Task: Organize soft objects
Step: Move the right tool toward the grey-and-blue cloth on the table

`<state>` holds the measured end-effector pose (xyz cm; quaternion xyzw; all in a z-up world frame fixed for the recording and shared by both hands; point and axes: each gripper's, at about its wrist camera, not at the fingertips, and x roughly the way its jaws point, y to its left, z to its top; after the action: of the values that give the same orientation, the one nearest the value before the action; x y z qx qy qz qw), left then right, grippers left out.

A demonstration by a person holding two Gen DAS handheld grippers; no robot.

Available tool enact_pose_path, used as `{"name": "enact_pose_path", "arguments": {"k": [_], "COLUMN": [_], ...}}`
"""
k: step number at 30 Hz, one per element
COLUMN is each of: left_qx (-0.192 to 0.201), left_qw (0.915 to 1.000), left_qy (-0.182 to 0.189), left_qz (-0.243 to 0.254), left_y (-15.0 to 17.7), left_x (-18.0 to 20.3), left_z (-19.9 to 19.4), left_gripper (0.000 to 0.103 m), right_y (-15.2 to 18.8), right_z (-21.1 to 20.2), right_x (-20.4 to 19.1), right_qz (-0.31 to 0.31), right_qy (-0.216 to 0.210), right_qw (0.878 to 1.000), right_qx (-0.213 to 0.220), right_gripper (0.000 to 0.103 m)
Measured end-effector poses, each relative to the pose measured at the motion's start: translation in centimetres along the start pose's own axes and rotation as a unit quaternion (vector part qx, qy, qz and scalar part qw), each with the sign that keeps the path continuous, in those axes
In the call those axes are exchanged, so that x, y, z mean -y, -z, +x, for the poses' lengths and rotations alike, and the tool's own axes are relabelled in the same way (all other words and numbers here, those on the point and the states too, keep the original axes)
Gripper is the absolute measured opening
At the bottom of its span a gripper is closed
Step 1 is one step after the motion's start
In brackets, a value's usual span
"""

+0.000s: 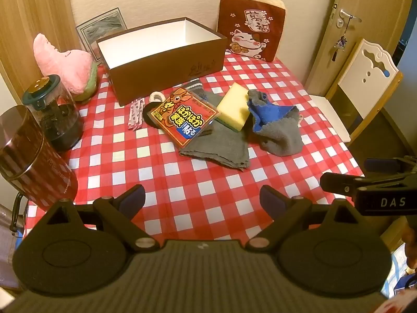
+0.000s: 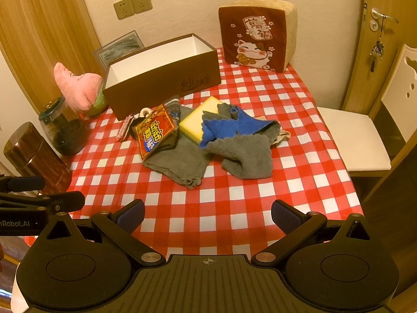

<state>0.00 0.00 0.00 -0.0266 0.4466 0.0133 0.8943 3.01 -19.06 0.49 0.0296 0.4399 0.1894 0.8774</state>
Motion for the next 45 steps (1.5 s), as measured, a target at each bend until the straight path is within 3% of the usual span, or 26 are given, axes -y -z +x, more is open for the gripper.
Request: {"name": "enact_pose_path", "arguments": {"k": [31,41,45], "left_qx": [0.001,0.005,0.003], "left_qw": [1.0000,0.9997,0.9994], "left_qy": [-0.003,-0.024,-0.035], "left_qz": [0.000,0.000,-0.003], "left_y": [0.0,-0.3,-0.7], "left_x": [0.0,-0.2,-0.5], "left_z": [0.0,1.4,2.2], "left_gripper": [0.094,0.093,0.093], "right_y": [0.0,0.1,-0.2], "right_z": [0.6,2.2,3.2], "right_x": [0.3,1.1,1.6], "right_qz": [0.002,0.001,-0.011], "right_qy": [-0.001,-0.021,-0.029], "right_qw": [1.000,0.999,0.999], "right_qx": [0.002,0.031,0.040], "right_gripper": [0.103,0.103,0.091]}}
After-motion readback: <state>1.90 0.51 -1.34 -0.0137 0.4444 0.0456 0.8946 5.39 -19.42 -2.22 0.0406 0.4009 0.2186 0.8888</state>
